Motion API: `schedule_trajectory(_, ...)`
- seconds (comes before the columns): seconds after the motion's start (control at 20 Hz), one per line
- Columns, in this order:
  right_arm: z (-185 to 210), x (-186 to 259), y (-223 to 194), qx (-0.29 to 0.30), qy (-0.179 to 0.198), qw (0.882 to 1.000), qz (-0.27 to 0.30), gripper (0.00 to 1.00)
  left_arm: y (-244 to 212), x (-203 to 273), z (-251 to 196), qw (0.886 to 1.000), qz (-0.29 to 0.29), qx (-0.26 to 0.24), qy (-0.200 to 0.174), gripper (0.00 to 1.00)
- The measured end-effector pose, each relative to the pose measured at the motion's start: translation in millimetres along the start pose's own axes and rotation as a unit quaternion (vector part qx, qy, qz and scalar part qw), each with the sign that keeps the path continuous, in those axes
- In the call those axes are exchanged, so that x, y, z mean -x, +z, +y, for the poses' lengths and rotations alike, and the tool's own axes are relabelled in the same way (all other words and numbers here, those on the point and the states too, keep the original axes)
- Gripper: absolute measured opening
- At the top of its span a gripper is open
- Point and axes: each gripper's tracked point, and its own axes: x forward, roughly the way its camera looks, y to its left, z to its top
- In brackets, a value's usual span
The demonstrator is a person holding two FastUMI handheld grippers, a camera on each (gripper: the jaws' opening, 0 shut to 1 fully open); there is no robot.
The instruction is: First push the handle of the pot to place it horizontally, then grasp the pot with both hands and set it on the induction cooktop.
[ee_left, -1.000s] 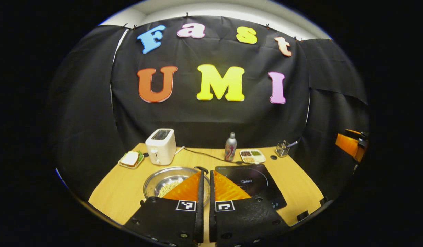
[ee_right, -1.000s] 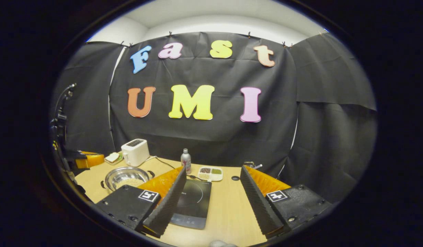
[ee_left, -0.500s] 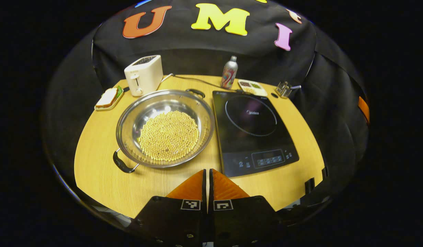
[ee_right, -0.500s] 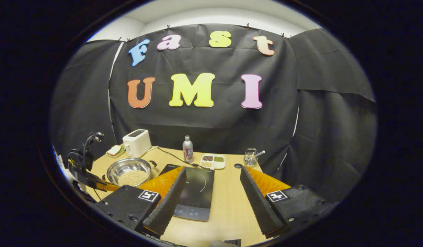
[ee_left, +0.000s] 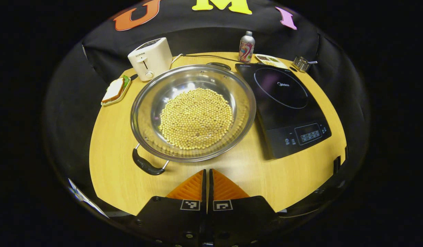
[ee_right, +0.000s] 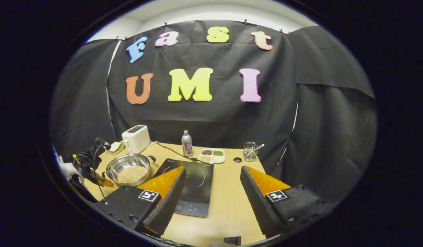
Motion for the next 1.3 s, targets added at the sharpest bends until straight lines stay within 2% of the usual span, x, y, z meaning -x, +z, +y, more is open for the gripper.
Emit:
schedule_trajectory(0.05,-1,0,-3,0.001,0.0,1.0,0.003,0.99,-1,-2,8,1.0,0.008,-0.007,0.005,0.0)
schedule_trajectory(0.1,-1,0,-3,0.002,0.002,1.0,0.005,0.97,-2,-5,13,1.0,0.014,-0.012,0.008,0.1)
schedule_trajectory(0.15,-2,1,-6,0.003,0.002,1.0,0.007,0.97,-1,-5,19,1.0,0.017,-0.019,0.014,0.0)
schedule_trajectory(0.4,-4,1,-10,0.004,0.001,1.0,0.02,0.99,-1,-14,36,0.999,0.029,-0.025,0.027,0.0)
schedule_trajectory(0.5,-6,3,-5,0.001,0.002,1.0,0.01,0.99,-3,-18,41,0.999,0.034,-0.022,0.032,0.0)
schedule_trajectory(0.55,-9,3,-5,0.001,0.0,1.0,0.011,0.97,-7,-20,41,0.999,0.04,-0.018,0.025,0.1)
schedule_trajectory(0.6,-11,2,-5,0.002,-0.003,1.0,0.012,0.97,-8,-21,40,0.999,0.042,-0.014,0.02,0.0)
schedule_trajectory(0.65,-13,3,-8,0.0,-0.006,1.0,0.012,0.99,-9,-23,42,0.999,0.047,-0.015,0.021,0.1)
schedule_trajectory(0.7,-14,5,-8,0.0,-0.007,1.0,0.012,0.99,-8,-23,46,0.998,0.046,-0.014,0.026,0.1)
schedule_trajectory(0.75,-14,4,-6,0.0,-0.008,1.0,0.012,0.99,-8,-24,47,0.998,0.048,-0.014,0.03,0.0)
schedule_trajectory(1.05,-12,4,-5,0.009,-0.01,1.0,0.014,0.99,-8,-26,69,0.998,0.048,-0.011,0.05,0.0)
schedule_trajectory(1.1,-12,3,-5,0.009,-0.011,1.0,0.014,0.99,-8,-25,73,0.998,0.046,-0.006,0.051,0.1)
schedule_trajectory(1.15,-11,4,-5,0.009,-0.01,1.0,0.014,0.99,-7,-25,76,0.998,0.044,-0.003,0.053,0.0)
schedule_trajectory(1.3,-10,4,-4,0.015,-0.011,1.0,0.013,0.99,-4,-26,87,0.997,0.042,0.002,0.06,0.0)
